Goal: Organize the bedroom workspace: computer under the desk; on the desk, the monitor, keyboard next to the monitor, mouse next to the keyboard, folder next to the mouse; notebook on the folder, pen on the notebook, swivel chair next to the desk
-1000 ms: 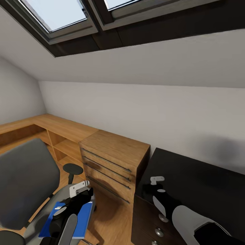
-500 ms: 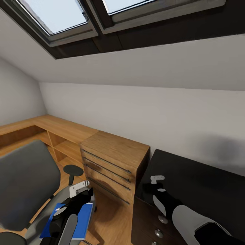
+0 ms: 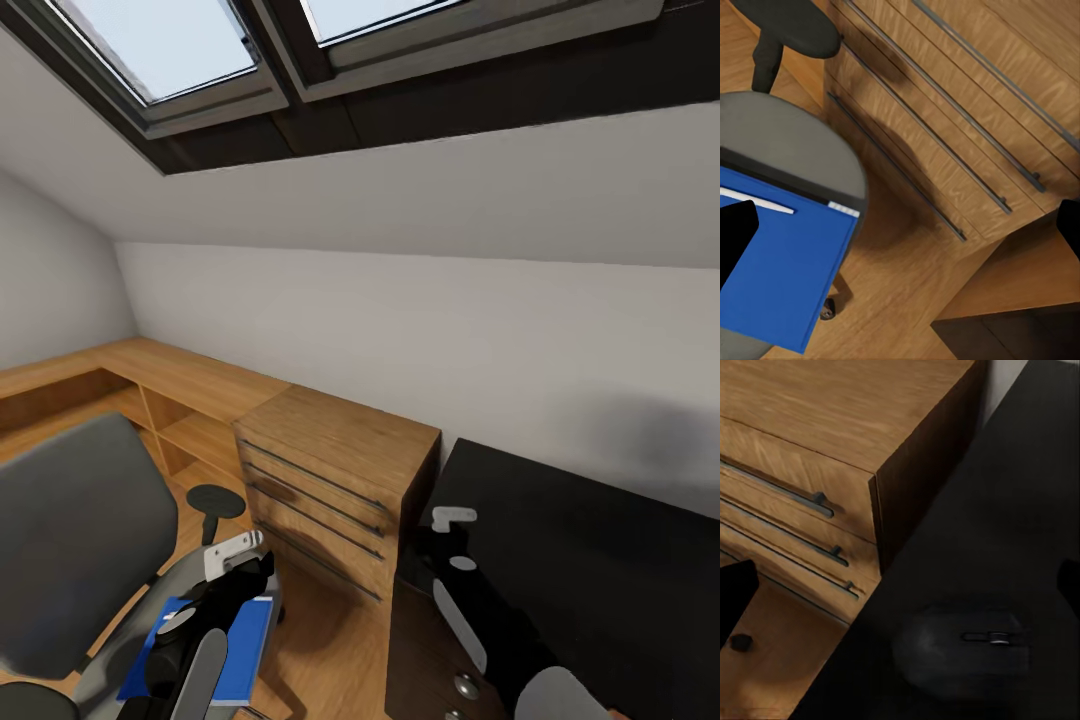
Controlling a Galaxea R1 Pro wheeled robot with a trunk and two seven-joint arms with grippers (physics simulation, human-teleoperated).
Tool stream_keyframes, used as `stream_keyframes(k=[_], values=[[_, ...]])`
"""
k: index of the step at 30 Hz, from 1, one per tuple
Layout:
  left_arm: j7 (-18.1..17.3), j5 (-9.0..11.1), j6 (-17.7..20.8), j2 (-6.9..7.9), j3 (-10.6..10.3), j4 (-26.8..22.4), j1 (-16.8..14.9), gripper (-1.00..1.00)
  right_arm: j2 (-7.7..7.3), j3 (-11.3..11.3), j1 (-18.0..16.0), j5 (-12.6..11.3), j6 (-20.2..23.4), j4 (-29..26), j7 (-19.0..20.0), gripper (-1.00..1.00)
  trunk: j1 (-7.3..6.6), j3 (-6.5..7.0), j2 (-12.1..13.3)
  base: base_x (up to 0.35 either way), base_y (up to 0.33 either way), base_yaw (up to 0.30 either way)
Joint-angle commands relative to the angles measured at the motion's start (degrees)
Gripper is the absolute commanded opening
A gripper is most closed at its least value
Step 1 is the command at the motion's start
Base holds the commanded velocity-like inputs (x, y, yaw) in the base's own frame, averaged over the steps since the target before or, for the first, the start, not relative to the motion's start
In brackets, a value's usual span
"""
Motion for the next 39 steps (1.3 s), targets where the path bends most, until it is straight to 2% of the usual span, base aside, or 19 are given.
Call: stream_keyframes(k=[1,3,7,17,18,19,29,39], values=[[0.5,0.6,0.1,0.01,-0.1,-0.1,0.0,1.00,-0.07,0.1,3.5,-0.5,4.4,-7.2,-2.1,1.00,0.01,-0.07,0.0,0.000,0.000,0.000],[0.5,0.7,0.1,0.04,-0.1,-0.1,0.0,1.00,-0.07,0.2,7.0,-0.6,8.0,-14.8,-3.4,1.00,0.01,-0.07,0.0,0.000,0.000,0.000],[0.5,0.7,0.1,0.04,-0.1,-0.1,0.0,1.00,-0.07,0.1,8.0,-0.7,9.2,-17.2,-3.7,1.00,0.01,-0.07,0.0,-0.006,0.000,0.000],[0.5,0.7,0.2,0.00,-0.1,-0.1,0.0,1.00,0.01,-0.1,8.5,-1.0,9.0,-18.3,-3.6,1.00,0.01,-0.07,0.0,-0.269,0.024,0.000],[0.5,0.6,0.2,0.10,-2.0,-0.1,0.0,1.00,-0.06,-2.0,8.5,-1.4,8.7,-18.3,-3.5,1.00,0.01,-0.07,0.0,-0.327,0.021,-0.253],[0.5,0.6,0.2,0.12,-2.3,-0.1,0.0,1.00,-0.06,-2.2,8.5,-1.4,8.7,-18.3,-3.5,1.00,0.01,-0.07,0.0,-0.326,0.030,-0.267],[0.5,0.6,0.1,0.23,-2.8,-0.1,0.0,1.00,-0.07,-5.1,8.5,-2.5,8.6,-18.1,-3.4,1.00,0.01,-0.07,0.0,-0.274,0.155,-0.286],[0.5,0.7,0.1,0.25,-2.8,-0.1,0.0,1.00,-0.07,-7.1,8.5,-4.2,8.6,-18.1,-3.4,1.00,0.01,-0.07,0.0,-0.046,0.063,-0.295]])
